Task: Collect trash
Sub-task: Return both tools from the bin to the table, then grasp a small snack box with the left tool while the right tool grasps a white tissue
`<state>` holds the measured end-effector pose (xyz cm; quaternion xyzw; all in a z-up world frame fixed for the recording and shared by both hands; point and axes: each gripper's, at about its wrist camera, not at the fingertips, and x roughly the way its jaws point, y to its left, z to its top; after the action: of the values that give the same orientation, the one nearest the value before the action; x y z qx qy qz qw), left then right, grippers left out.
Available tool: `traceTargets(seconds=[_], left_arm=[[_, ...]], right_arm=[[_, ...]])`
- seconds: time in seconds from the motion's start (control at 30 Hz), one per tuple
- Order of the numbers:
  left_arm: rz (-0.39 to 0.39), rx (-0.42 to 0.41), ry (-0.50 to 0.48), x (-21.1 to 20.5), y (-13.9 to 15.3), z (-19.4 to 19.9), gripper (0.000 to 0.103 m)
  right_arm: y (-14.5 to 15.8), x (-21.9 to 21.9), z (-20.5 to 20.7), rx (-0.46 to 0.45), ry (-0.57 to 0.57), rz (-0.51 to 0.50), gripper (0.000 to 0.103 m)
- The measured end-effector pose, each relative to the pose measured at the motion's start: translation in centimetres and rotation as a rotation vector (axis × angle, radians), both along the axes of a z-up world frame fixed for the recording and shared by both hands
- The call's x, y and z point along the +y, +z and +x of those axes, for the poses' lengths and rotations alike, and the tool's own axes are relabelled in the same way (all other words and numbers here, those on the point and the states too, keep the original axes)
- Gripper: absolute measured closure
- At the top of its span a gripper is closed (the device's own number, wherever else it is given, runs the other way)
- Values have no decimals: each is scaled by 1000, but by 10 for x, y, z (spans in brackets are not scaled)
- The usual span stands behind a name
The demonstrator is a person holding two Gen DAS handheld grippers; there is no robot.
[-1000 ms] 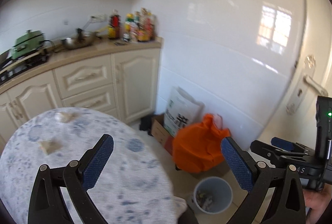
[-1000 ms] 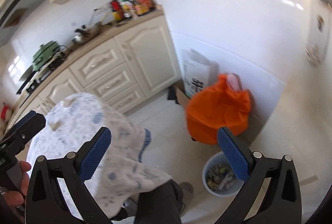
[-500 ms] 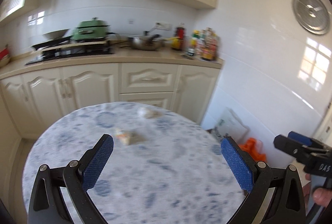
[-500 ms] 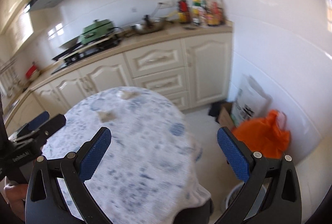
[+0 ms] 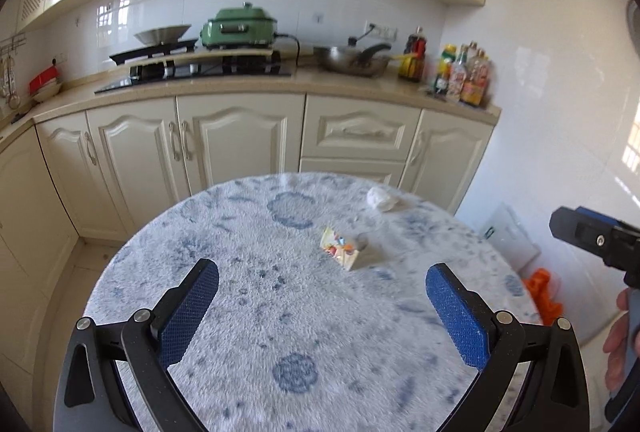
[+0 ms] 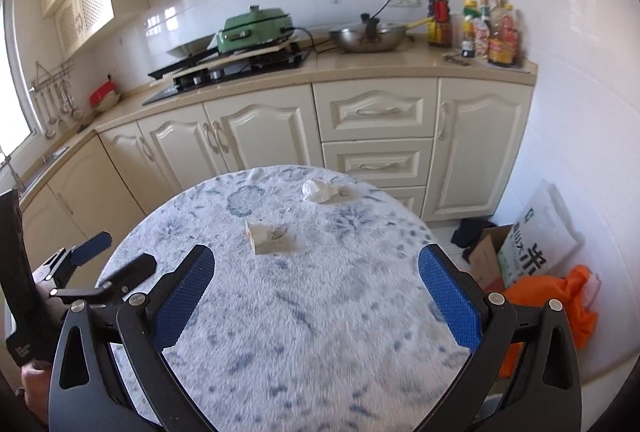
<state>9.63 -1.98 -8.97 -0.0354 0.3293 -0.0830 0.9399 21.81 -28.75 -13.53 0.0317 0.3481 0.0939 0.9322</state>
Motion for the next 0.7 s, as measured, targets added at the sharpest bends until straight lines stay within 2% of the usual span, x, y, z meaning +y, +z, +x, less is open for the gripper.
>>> traceTargets(seconds=[0.27,0.4,0.5,0.6,0.7], left_arm=[[121,124,-57,-42,-60,110,1],[149,180,-82,-51,-86,158,1],[142,210,-104,-57,-100,186,4],[92,248,-153,-63,-109,206,28],[82,227,-182,-69,-108,218,54]], right_arm=[[-50,-5,77,103,10,29,0],[-73,-6,113,144,20,33,0],[-88,-2,136,171,26,23,0],[-100,5,156,186,30,2,0],[-112,17,181,188,49,-3,0]])
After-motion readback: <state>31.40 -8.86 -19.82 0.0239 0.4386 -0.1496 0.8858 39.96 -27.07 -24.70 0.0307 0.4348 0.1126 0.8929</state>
